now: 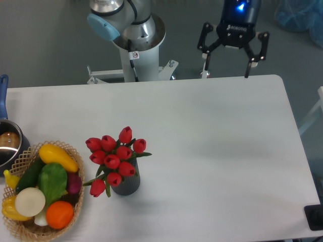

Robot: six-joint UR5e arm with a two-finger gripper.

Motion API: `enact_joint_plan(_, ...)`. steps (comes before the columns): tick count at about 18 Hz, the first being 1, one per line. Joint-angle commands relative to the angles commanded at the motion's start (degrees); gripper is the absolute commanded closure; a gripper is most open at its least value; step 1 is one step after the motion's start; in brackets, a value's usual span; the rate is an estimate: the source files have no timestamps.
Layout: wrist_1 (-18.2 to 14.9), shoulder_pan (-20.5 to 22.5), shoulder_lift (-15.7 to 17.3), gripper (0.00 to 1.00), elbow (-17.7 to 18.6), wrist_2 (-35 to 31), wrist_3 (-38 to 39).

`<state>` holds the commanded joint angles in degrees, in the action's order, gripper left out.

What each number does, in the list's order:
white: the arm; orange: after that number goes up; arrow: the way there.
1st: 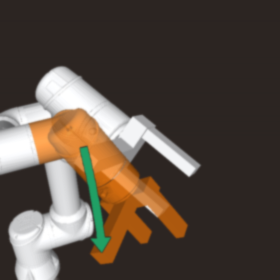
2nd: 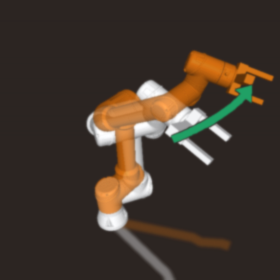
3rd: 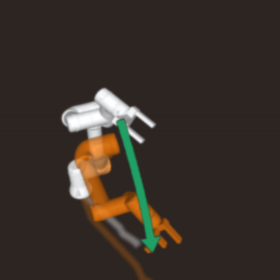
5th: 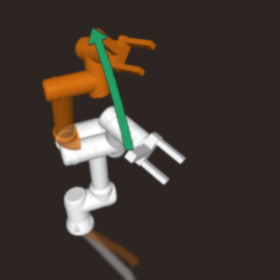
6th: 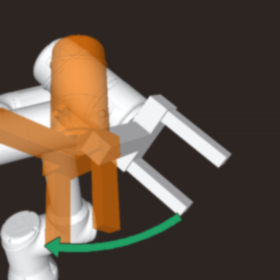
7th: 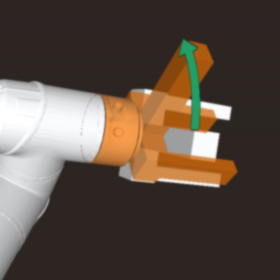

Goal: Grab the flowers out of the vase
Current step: 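Move the open gripper down toward the red tulip stems above the vase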

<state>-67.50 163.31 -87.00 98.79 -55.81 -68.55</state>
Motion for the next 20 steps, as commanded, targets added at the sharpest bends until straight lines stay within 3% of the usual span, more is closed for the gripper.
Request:
enact_joint_plan(5,0.09,-5.27,-2.46,0.00,0.26,-7.72,-0.44)
enact_joint_plan(10,0.00,-9.05,-5.72,0.00,0.18,-9.85,-0.27)
enact_joint_plan(20,-0.35,-11.61,-4.23,0.00,1.93,-9.93,0.35)
